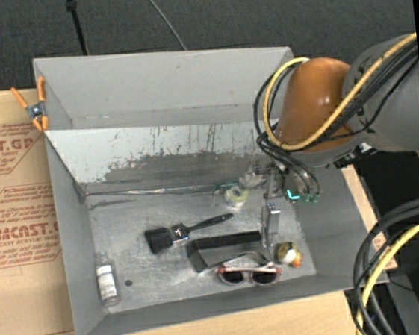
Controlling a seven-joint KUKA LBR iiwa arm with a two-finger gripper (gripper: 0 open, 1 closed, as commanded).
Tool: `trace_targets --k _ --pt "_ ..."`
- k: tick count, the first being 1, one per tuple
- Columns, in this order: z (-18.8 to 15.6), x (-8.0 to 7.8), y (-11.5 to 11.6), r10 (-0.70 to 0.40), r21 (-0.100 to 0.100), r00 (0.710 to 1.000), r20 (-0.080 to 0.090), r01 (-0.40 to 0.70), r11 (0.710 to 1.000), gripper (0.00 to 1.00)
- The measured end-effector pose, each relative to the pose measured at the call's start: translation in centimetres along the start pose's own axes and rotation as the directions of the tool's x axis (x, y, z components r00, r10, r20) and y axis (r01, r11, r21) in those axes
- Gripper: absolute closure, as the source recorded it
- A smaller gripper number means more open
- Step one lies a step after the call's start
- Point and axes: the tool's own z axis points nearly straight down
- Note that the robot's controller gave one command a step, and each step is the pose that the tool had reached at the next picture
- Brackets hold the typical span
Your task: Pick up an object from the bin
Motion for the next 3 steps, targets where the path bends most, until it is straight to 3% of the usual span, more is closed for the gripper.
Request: trace_targets --k 1,2,3 --pt "-0.4 -0.2 0.0 0.000 0.001 1.000 0.007 0.000 1.000 0.00" --pt "7.1 5.6 -0.7 0.208 -0.004 0.978 0.023 -0.208 0.978 1.00" --pt "7.1 5.6 -0.7 0.209 -0.004 0.978 0.023 -0.208 0.978 1.00"
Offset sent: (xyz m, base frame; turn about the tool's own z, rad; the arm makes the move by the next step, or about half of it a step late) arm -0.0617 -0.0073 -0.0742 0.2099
